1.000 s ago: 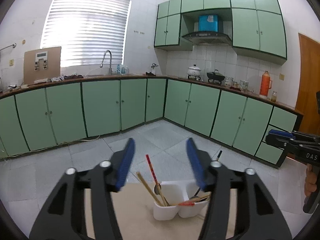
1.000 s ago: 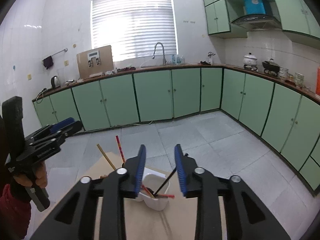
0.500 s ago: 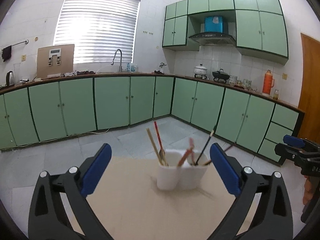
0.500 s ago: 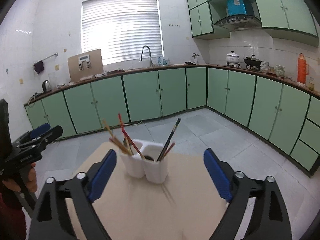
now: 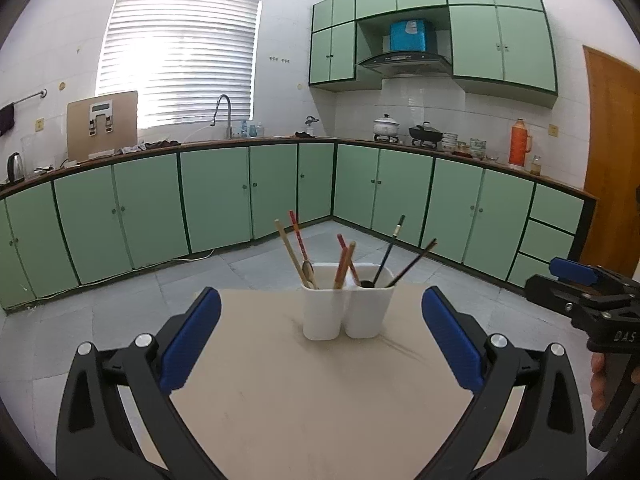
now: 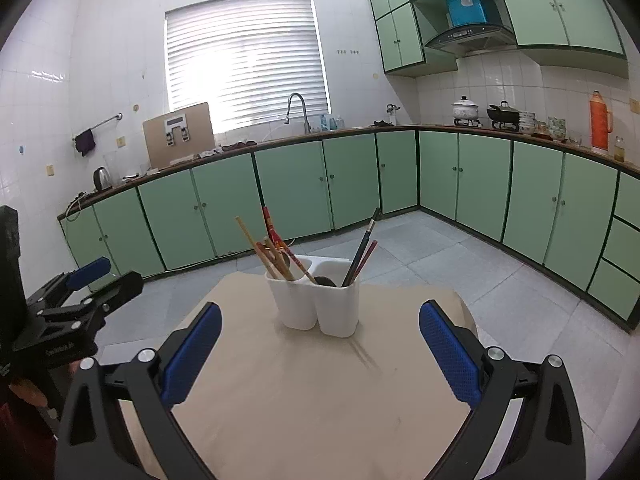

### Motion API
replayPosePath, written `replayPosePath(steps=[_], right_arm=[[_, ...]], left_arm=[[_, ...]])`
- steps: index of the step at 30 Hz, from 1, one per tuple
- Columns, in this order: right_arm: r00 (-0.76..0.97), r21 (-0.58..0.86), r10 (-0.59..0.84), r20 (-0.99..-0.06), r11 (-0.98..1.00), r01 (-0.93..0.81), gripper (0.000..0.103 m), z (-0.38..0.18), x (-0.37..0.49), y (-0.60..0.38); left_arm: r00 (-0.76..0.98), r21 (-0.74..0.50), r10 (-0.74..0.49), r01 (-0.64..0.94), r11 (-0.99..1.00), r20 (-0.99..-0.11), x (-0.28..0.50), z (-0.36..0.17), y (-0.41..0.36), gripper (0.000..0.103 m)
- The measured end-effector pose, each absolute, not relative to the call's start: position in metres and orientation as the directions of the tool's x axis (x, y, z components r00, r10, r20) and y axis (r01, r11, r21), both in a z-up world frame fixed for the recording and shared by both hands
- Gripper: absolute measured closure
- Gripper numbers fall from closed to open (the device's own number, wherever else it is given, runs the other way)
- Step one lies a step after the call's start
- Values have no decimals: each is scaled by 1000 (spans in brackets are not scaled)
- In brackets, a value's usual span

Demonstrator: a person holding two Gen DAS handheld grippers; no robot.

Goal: Organize utensils

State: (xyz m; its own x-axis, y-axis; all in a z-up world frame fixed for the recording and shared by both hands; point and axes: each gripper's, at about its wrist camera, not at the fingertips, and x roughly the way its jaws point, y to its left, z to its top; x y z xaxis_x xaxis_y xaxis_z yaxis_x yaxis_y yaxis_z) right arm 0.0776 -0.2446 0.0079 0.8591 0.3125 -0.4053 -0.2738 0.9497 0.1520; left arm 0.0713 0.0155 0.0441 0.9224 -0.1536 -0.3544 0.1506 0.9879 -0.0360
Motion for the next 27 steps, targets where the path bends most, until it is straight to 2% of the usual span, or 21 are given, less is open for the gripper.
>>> replayPosePath(steps=[10, 27], right_arm=[[880, 95, 293, -374, 956, -278, 6, 15, 55, -230], [875, 105, 325, -358, 945, -309, 6, 15, 41, -223]], left_arm=[[931, -32, -165, 163, 986, -324, 44, 49, 12, 5], [938, -34, -161, 158, 987, -308, 27, 50, 10, 6]])
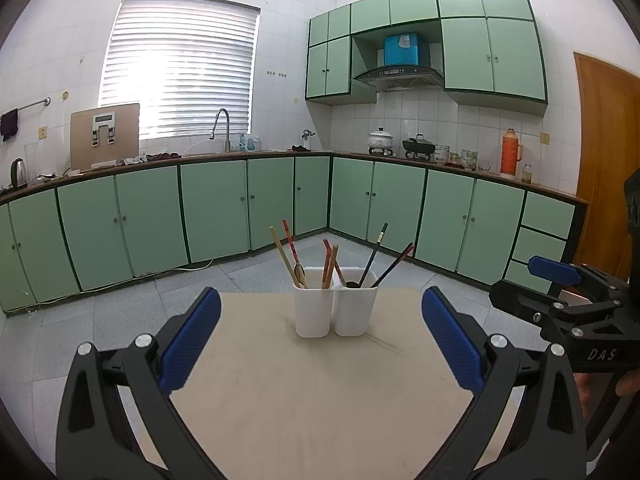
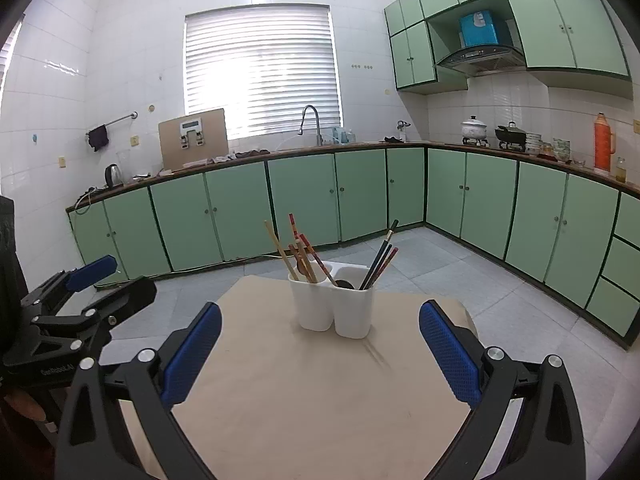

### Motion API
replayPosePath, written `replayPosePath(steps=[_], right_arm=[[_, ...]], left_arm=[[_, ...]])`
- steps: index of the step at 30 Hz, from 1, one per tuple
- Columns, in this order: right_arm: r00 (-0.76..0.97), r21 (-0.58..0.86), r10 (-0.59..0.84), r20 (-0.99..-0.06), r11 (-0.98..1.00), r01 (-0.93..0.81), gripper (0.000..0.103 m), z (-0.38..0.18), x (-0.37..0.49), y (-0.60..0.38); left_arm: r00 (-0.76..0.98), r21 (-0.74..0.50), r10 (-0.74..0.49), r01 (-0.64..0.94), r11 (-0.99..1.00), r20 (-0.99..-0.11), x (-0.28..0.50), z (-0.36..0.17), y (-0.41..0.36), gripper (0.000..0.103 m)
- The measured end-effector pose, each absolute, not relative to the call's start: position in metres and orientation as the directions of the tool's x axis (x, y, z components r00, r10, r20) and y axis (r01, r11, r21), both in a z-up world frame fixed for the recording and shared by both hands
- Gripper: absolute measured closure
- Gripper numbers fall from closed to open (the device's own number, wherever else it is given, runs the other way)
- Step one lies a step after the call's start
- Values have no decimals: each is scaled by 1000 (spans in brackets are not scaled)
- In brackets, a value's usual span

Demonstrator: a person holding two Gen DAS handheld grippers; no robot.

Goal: Organize utensils

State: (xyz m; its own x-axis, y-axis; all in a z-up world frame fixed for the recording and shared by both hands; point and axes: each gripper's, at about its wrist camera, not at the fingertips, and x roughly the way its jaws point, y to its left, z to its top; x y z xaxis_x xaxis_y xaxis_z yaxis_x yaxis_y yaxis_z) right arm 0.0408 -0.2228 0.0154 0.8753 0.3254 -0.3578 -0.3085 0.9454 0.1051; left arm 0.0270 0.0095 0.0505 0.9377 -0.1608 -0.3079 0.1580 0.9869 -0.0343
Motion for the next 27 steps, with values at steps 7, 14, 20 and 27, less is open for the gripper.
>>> replayPosePath(steps=[7, 14, 20, 27], right_arm=[[876, 101, 324, -357, 946, -308, 6, 16, 41, -221], [877, 99, 324, -356, 946, -309, 6, 17, 43, -221], [876, 99, 326, -355, 945, -311, 6, 18, 43, -220], [877, 94, 326, -353, 945, -314, 6, 19, 44, -220]], left_arm=[[938, -39, -160, 156, 987, -307, 26, 51, 13, 6], [939, -40, -159, 154, 987, -305, 26, 50, 14, 6], [939, -37, -160, 157, 987, -303, 27, 51, 14, 6], [939, -35, -156, 153, 988, -306, 27, 51, 14, 6]])
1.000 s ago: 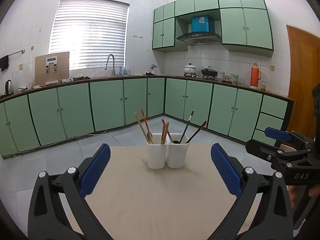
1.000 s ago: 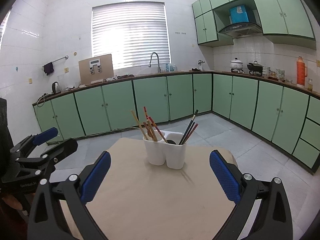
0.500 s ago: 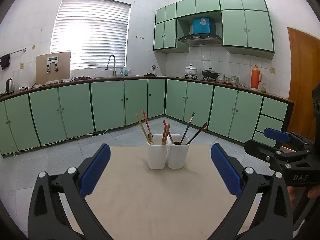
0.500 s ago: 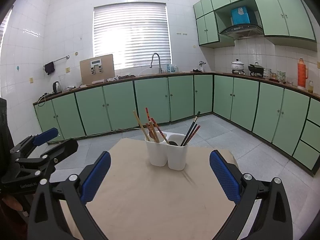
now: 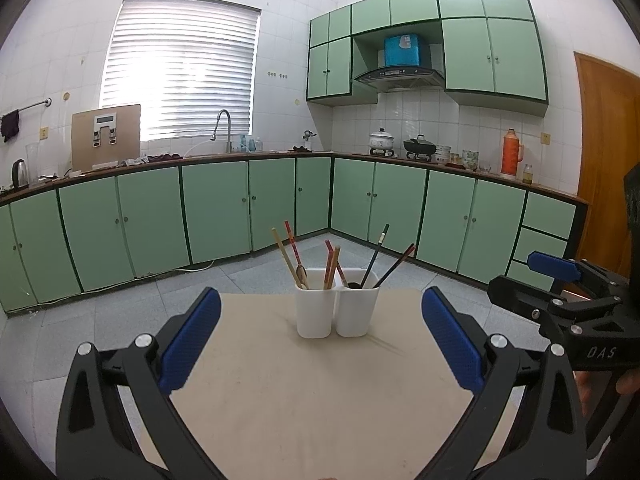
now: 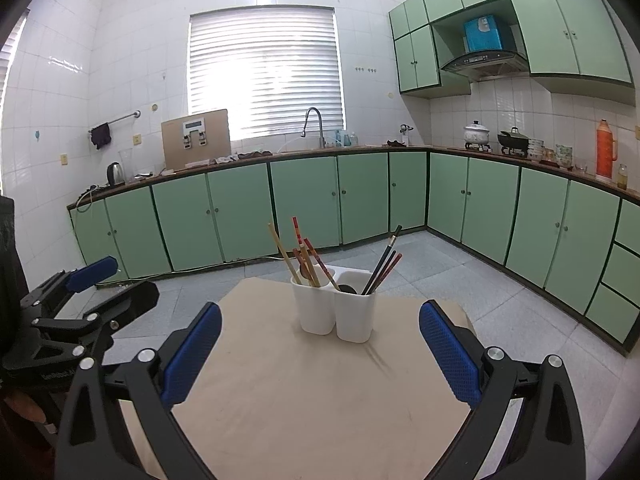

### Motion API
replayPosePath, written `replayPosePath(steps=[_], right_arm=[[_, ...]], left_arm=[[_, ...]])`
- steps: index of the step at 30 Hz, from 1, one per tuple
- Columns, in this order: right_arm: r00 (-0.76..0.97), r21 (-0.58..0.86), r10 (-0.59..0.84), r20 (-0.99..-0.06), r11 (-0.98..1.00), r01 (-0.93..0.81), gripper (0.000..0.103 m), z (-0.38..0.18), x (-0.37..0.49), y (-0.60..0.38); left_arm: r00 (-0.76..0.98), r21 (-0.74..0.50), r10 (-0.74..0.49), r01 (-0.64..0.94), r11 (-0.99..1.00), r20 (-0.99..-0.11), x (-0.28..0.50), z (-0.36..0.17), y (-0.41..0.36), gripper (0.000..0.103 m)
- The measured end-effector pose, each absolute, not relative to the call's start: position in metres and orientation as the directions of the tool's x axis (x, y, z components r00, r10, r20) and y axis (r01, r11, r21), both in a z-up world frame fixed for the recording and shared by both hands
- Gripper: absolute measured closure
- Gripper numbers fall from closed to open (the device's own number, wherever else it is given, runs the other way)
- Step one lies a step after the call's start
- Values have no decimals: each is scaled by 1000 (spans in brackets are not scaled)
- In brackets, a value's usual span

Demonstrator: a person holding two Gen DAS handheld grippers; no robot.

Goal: Organize utensils

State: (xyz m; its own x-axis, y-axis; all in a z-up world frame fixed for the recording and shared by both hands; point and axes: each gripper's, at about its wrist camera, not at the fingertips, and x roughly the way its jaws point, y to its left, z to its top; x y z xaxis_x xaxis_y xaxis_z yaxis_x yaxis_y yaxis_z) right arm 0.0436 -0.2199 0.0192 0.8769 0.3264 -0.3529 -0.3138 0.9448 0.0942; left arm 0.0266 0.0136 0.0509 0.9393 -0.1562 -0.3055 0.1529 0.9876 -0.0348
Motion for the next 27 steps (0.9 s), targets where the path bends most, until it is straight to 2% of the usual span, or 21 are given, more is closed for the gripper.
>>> replayPosePath(steps=[27], right_arm=[[876, 92, 328, -354, 944, -317, 6, 18, 45, -220]], left_arm=[[940, -37, -154, 150, 988, -305, 26, 52, 14, 6]])
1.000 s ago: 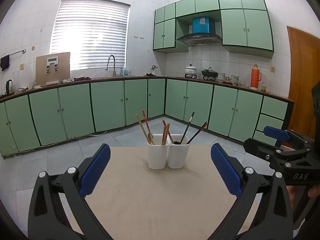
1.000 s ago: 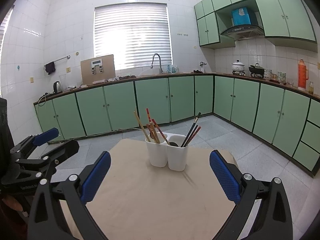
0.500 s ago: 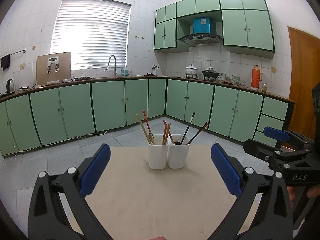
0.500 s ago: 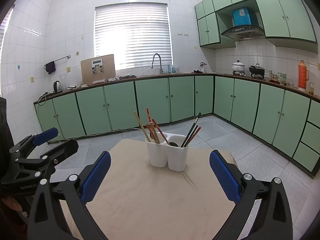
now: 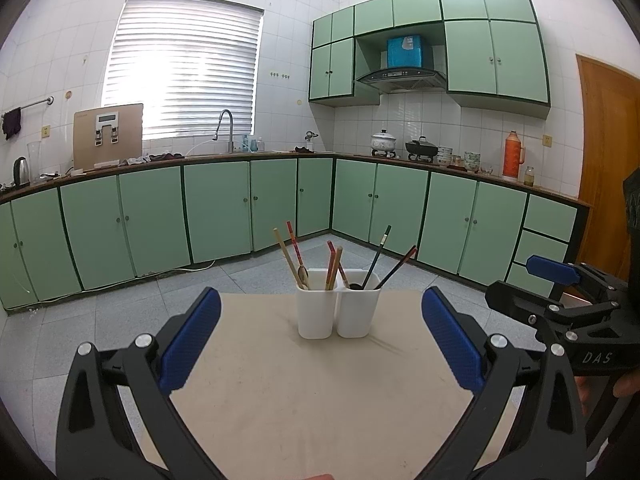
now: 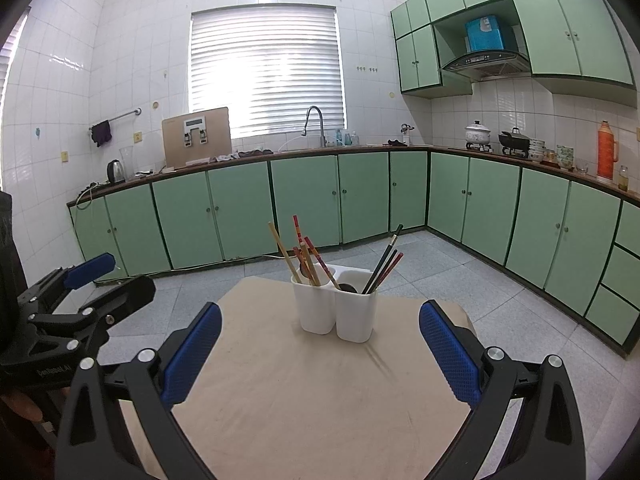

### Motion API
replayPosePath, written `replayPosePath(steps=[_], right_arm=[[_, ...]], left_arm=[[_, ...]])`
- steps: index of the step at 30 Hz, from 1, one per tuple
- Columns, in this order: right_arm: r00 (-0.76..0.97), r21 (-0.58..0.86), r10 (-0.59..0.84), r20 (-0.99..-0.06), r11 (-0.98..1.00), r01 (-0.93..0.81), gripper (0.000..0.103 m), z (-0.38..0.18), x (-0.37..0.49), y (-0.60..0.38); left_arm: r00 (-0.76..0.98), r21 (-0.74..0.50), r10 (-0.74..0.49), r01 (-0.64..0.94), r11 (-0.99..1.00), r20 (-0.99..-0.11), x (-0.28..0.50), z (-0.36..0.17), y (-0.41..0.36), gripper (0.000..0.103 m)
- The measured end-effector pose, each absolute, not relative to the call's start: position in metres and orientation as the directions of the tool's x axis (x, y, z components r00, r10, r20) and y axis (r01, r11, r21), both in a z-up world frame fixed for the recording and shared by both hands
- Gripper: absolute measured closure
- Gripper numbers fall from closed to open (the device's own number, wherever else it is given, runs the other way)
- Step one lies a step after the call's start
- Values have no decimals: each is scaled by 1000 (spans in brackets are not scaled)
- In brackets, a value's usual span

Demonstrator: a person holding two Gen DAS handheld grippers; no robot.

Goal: Organize utensils

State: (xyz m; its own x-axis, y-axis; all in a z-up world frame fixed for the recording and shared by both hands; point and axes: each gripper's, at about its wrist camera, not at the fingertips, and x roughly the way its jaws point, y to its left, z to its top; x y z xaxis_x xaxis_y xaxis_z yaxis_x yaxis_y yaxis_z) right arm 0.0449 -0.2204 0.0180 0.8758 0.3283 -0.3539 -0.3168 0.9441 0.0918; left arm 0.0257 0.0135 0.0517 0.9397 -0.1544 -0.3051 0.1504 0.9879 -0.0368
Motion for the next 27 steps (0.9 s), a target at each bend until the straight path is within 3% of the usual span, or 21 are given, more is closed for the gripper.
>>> replayPosePath(steps=[27], right_arm=[[875, 89, 327, -357, 944, -317, 6, 15, 47, -223]], left_arm=[[940, -44, -154, 147, 988, -306, 25, 53, 13, 6]])
